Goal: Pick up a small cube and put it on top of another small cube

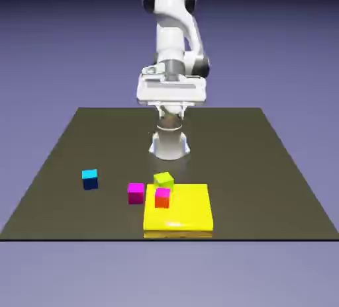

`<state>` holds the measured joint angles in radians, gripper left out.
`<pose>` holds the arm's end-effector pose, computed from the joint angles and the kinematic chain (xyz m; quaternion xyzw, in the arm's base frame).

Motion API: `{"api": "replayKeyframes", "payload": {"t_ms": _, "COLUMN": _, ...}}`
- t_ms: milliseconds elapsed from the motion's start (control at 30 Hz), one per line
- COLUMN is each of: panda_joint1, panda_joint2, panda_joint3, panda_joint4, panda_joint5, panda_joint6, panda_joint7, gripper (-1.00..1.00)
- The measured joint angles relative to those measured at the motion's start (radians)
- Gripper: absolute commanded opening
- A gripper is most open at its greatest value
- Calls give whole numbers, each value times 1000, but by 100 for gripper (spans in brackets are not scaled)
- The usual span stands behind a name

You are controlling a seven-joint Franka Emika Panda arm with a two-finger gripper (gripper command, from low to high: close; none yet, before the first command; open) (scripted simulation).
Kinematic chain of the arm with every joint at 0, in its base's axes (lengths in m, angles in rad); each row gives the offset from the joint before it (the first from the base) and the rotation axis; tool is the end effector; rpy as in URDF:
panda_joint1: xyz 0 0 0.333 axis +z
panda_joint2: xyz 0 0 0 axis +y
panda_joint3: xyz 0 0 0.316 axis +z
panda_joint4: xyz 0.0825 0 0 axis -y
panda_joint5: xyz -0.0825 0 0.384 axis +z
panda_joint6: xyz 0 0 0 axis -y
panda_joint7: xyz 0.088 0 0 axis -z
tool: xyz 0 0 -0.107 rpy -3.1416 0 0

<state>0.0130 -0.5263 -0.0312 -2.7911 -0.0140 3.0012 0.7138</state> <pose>0.3976 -0.0063 0.4452 -0.8731 0.3290 -0.3367 0.1270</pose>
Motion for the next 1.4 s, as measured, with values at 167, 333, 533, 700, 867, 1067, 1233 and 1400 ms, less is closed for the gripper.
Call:
{"api": "replayKeyframes", "payload": {"t_ms": 167, "panda_joint1": 4, "panda_joint2": 181, "panda_joint3": -129, "panda_joint4": 78, "panda_joint5": -58, "panda_joint6": -149, "panda_joint7": -113, "gripper": 0}}
{"api": "replayKeyframes", "payload": {"t_ms": 333, "panda_joint1": 8, "panda_joint2": 362, "panda_joint3": -258, "panda_joint4": 156, "panda_joint5": -116, "panda_joint6": -297, "panda_joint7": -226, "gripper": 0}}
{"api": "replayKeyframes", "payload": {"t_ms": 533, "panda_joint1": 5, "panda_joint2": 580, "panda_joint3": -414, "panda_joint4": 250, "panda_joint5": -185, "panda_joint6": -475, "panda_joint7": -361, "gripper": 0}}
{"api": "replayKeyframes", "payload": {"t_ms": 700, "panda_joint1": 17, "panda_joint2": 761, "panda_joint3": -543, "panda_joint4": 329, "panda_joint5": -243, "panda_joint6": -624, "panda_joint7": -474, "gripper": 0}}
{"api": "replayKeyframes", "payload": {"t_ms": 867, "panda_joint1": 20, "panda_joint2": 897, "panda_joint3": -640, "panda_joint4": 387, "panda_joint5": -287, "panda_joint6": -735, "panda_joint7": -559, "gripper": 0}}
{"api": "replayKeyframes", "payload": {"t_ms": 1067, "panda_joint1": -64, "panda_joint2": 1051, "panda_joint3": -586, "panda_joint4": 356, "panda_joint5": -250, "panda_joint6": -549, "panda_joint7": -574, "gripper": -100}}
{"api": "replayKeyframes", "payload": {"t_ms": 1233, "panda_joint1": 14, "panda_joint2": 907, "panda_joint3": -636, "panda_joint4": 385, "panda_joint5": -282, "panda_joint6": -724, "panda_joint7": -562, "gripper": -100}}
{"api": "replayKeyframes", "payload": {"t_ms": 1400, "panda_joint1": 138, "panda_joint2": 762, "panda_joint3": -469, "panda_joint4": 374, "panda_joint5": -304, "panda_joint6": -876, "panda_joint7": -433, "gripper": -100}}
